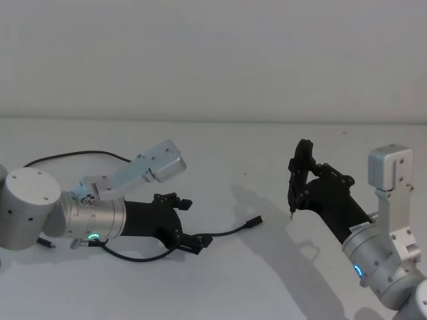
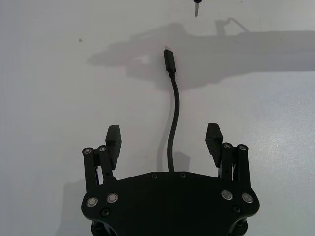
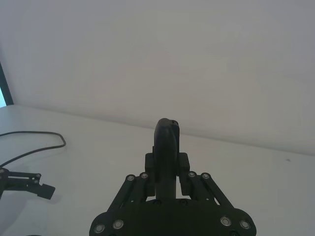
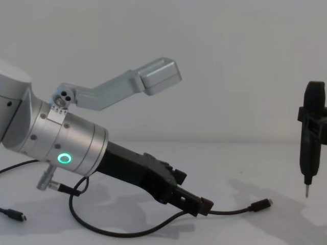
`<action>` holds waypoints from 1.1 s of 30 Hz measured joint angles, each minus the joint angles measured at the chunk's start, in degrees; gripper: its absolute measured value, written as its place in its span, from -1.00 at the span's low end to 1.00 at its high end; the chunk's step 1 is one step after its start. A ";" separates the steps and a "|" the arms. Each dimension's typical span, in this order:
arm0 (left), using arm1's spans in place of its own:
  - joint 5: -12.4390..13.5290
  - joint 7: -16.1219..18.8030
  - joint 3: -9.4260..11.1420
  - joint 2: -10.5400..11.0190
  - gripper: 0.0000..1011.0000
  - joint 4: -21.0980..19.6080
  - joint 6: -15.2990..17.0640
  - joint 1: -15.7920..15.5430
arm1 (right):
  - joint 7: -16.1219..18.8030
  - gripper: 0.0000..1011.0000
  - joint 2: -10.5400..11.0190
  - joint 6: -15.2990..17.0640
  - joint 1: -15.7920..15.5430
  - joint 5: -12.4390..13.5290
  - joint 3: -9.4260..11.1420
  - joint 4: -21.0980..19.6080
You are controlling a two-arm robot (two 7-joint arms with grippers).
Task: Pick up the data cable with the one hand.
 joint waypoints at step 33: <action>-2.63 0.79 1.58 -1.89 0.92 3.30 4.50 -0.92 | 0.00 -0.46 0.00 0.00 0.00 0.00 0.00 0.00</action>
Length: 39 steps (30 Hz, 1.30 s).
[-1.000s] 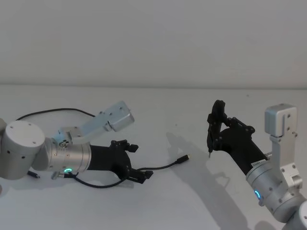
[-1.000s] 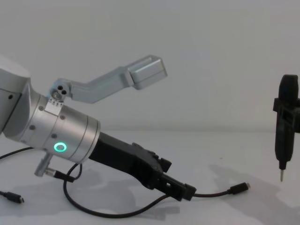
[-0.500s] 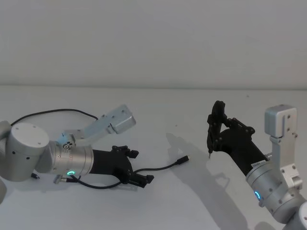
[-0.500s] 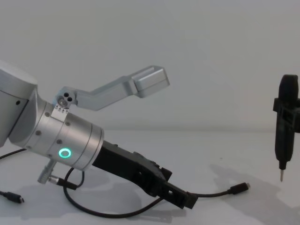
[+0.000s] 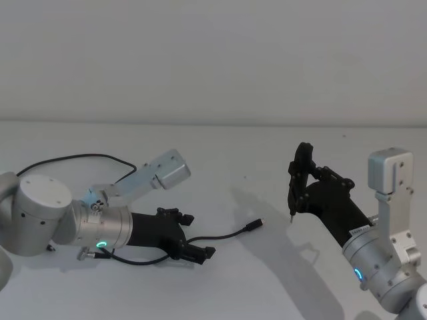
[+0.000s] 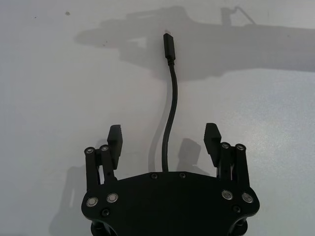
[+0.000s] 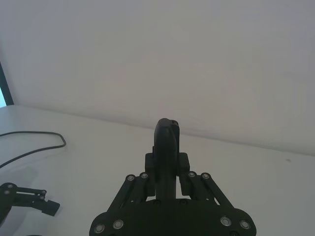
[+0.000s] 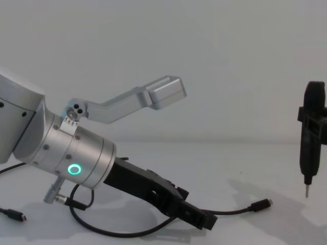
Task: Pick up the data cable with the one hand.
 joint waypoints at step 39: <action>-0.47 0.65 0.13 -0.09 -0.91 0.09 0.50 0.02 | 0.00 -0.46 0.00 0.00 0.00 0.00 0.00 0.00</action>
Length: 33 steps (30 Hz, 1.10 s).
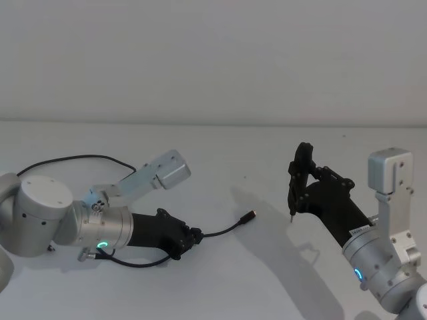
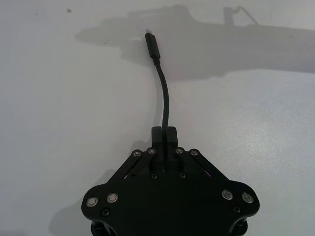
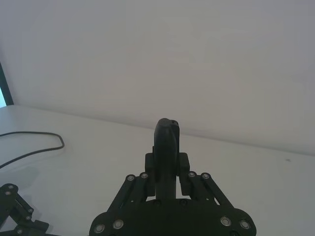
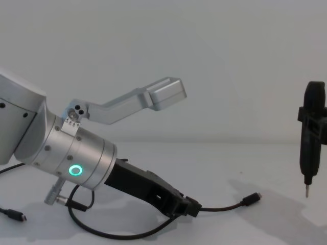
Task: Pick up the data cable with the one hand.
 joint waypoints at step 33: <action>-2.24 2.49 -2.52 1.36 -0.91 -5.35 -6.60 1.75 | 1.20 -0.46 -1.64 -1.36 0.15 0.92 1.19 -5.63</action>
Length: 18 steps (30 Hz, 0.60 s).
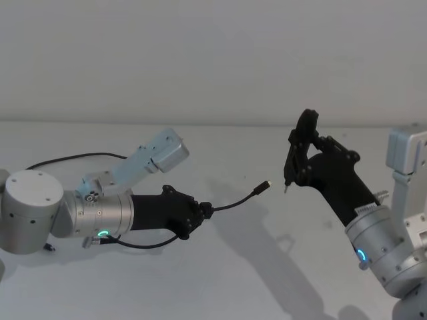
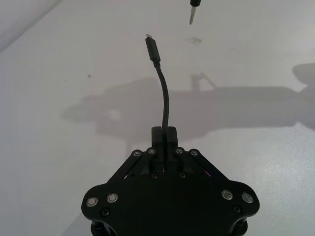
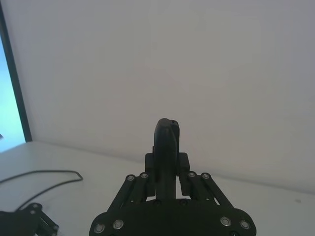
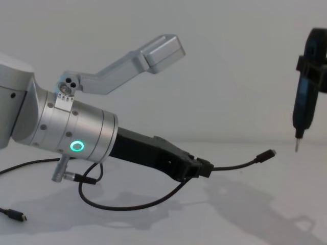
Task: Pick up the data cable with the one hand.
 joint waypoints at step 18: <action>-0.39 0.13 -0.30 0.16 -0.91 -0.79 -0.62 0.12 | 1.53 -0.46 -2.09 -0.42 2.21 1.04 -0.17 1.03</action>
